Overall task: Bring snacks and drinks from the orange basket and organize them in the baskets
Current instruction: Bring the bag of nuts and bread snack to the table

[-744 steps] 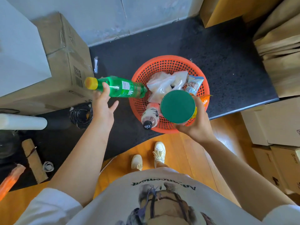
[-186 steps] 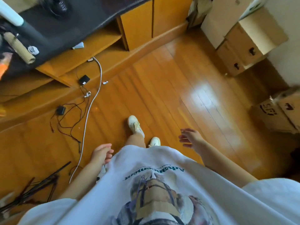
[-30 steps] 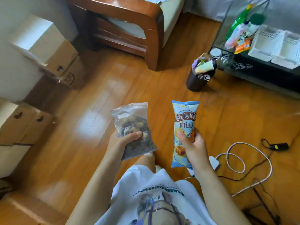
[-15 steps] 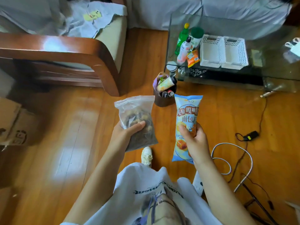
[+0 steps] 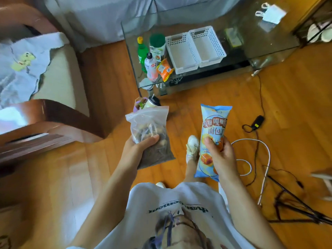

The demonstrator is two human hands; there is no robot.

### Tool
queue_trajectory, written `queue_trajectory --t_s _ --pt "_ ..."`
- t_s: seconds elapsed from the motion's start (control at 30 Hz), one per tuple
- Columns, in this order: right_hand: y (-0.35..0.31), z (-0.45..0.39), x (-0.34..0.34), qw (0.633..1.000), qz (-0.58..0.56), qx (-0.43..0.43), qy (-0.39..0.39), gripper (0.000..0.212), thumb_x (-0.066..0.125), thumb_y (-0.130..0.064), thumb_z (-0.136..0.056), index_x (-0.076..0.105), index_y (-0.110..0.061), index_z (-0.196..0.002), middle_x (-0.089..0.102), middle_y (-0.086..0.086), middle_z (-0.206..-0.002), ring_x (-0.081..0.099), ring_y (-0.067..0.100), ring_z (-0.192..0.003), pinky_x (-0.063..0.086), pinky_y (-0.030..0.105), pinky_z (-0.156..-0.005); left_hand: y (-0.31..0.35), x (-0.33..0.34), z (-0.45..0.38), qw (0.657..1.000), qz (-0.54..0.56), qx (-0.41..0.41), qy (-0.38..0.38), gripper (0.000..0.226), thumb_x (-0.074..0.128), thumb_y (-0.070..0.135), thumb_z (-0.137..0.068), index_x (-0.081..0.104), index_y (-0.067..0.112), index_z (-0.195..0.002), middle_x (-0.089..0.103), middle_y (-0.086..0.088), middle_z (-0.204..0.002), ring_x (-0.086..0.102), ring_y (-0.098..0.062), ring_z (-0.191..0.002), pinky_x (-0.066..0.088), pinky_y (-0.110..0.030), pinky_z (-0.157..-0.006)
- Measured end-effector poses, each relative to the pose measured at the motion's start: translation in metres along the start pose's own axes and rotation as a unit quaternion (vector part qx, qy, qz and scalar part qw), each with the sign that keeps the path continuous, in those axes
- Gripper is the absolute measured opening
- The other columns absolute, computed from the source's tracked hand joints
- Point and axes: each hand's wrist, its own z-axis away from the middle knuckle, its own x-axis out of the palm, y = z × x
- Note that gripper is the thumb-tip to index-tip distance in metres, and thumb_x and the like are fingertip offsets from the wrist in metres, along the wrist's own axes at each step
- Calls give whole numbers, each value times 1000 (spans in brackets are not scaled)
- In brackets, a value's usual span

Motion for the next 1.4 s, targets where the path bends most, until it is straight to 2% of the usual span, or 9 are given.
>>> queue_trajectory --t_s 0.27,0.37,0.5,0.63,0.83,1.0,1.17,1.27,1.4 --pt "-53 -130 -24 1000 -11 -1 2 14 66 -27 -82 61 -28 -95 70 -9 -87 68 -1 -73 51 12 -57 62 84 -101 1000 0 -12 10 27 75 26 -62 71 30 -89 75 2 -93 71 -18 -89 55 -32 -75" --pt "-85 -176 -37 1000 -9 -3 -12 16 66 -24 -83 60 -27 -98 69 -8 -89 68 -1 -73 51 13 -57 93 119 -130 1000 7 -8 18 34 75 25 -64 68 27 -97 73 -3 -100 69 -23 -96 54 -38 -85" --pt "-125 -240 -49 999 -3 -4 -45 22 64 -23 -84 58 -19 -105 68 -7 -88 67 -3 -70 50 11 -54 134 165 -171 999 24 1 33 23 72 18 -74 66 26 -95 73 -3 -101 68 -23 -97 53 -40 -89" --pt "-147 -287 -45 997 2 13 -75 19 63 -23 -85 58 -23 -103 68 -7 -90 67 -2 -72 52 13 -56 155 188 -201 998 34 -10 57 27 74 19 -72 66 25 -97 72 -5 -103 68 -24 -98 52 -42 -92" --pt "-166 -350 -27 993 33 29 -108 23 63 -25 -85 57 -23 -107 68 0 -96 68 4 -76 56 20 -60 174 193 -259 995 48 -24 81 15 70 16 -76 68 27 -86 75 4 -84 71 -17 -84 55 -35 -81" --pt "-191 -417 2 993 37 34 -104 16 65 -28 -82 58 -29 -96 69 -10 -87 69 0 -76 54 16 -57 208 194 -326 995 67 -18 76 26 73 16 -70 66 24 -93 76 4 -80 72 -13 -75 56 -25 -61" --pt "-231 -491 41 993 49 30 -105 15 64 -31 -81 56 -32 -94 70 -21 -78 67 -5 -75 50 10 -52 262 190 -402 993 65 -41 85 44 75 31 -58 65 27 -100 73 -2 -96 69 -23 -91 55 -37 -78" --pt "-248 -534 66 991 71 41 -102 16 63 -38 -81 54 -36 -94 66 -20 -84 67 -4 -80 49 9 -51 289 185 -444 991 58 -61 104 54 77 33 -62 61 21 -112 71 -5 -100 68 -23 -91 54 -32 -72" --pt "-255 -587 97 988 91 63 -109 21 62 -48 -76 54 -38 -93 65 -21 -87 67 -6 -78 48 8 -52 312 177 -500 984 75 -77 140 45 72 24 -74 59 14 -116 70 -5 -95 67 -20 -84 51 -24 -59"
